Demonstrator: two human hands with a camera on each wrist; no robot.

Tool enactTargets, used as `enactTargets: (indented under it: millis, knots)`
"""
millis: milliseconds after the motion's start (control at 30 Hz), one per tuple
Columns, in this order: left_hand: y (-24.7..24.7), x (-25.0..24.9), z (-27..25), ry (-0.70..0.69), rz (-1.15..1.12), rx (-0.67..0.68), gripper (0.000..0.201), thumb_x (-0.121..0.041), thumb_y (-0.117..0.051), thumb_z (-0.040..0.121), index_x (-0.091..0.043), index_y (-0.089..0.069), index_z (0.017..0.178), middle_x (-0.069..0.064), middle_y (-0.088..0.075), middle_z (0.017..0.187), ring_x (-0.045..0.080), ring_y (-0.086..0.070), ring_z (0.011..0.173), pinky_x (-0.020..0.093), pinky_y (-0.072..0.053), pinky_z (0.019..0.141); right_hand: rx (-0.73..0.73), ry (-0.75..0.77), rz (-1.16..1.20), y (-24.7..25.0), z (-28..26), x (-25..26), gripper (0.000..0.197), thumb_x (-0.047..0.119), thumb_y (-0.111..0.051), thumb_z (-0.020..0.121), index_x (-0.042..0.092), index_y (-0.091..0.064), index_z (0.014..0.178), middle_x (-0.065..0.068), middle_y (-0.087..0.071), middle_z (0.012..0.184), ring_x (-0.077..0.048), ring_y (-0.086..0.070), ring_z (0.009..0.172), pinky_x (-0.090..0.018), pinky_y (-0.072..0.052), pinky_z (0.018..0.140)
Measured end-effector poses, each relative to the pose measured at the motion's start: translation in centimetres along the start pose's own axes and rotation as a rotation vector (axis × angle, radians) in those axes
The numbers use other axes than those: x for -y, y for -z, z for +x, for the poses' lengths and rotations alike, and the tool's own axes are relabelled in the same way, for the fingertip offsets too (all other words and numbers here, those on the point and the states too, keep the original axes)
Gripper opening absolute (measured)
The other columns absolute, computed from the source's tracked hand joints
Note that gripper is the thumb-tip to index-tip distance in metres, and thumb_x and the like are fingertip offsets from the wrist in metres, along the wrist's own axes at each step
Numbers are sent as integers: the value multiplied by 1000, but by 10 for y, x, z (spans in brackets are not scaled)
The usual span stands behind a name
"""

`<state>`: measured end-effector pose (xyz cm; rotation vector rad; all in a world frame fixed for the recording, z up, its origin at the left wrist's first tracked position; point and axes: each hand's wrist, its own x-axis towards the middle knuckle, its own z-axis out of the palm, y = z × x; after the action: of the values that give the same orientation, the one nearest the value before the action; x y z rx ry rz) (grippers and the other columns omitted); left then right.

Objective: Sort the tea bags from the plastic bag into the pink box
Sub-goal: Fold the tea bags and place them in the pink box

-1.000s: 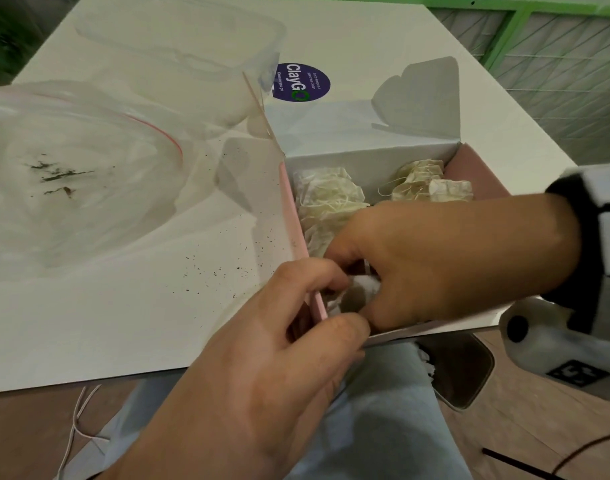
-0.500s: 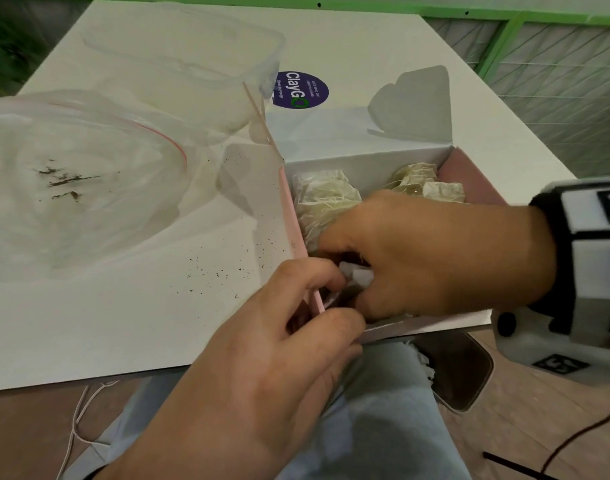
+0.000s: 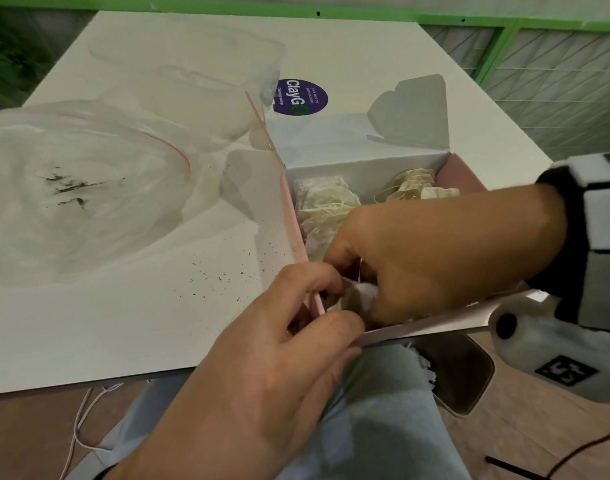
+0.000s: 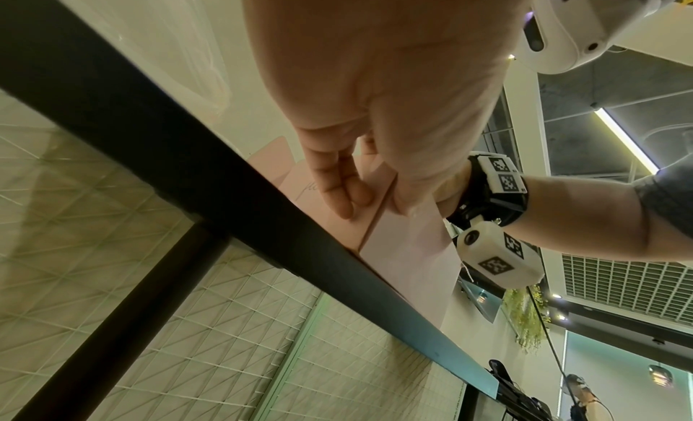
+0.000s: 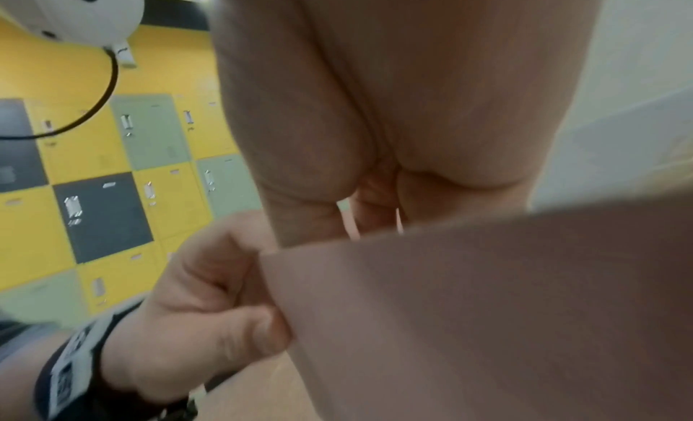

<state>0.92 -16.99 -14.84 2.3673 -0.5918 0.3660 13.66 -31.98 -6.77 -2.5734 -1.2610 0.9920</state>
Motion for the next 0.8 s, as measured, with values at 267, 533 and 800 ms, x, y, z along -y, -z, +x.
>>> enactTargets:
  millis: [267,533,800]
  knots:
    - [0,1,-1,-4,6,4,13,-31,-60,95,-22,-64,104,-2,-48,126,8,-43,75,22,-40,65,114,-19,8,14,-8,-11,23,9,-60,83,20,-72,99,-9,-72,88,-32,-67,80,-57,-58,73]
    - [0,1,-1,-10,6,-6,12,-31,-60,96,-24,-60,106,-2,-47,127,8,-42,75,21,-40,65,136,-53,296,10,-11,-11,48,-14,-57,86,24,-75,109,8,-78,93,-11,-74,85,-38,-61,84]
    - [-1,2,-1,-20,16,-18,12,-31,-59,97,-22,-60,104,-1,-49,128,8,-44,75,23,-44,63,-195,-352,342,25,-20,-21,17,-1,-70,85,15,-75,89,1,-78,78,-15,-77,71,-39,-63,81]
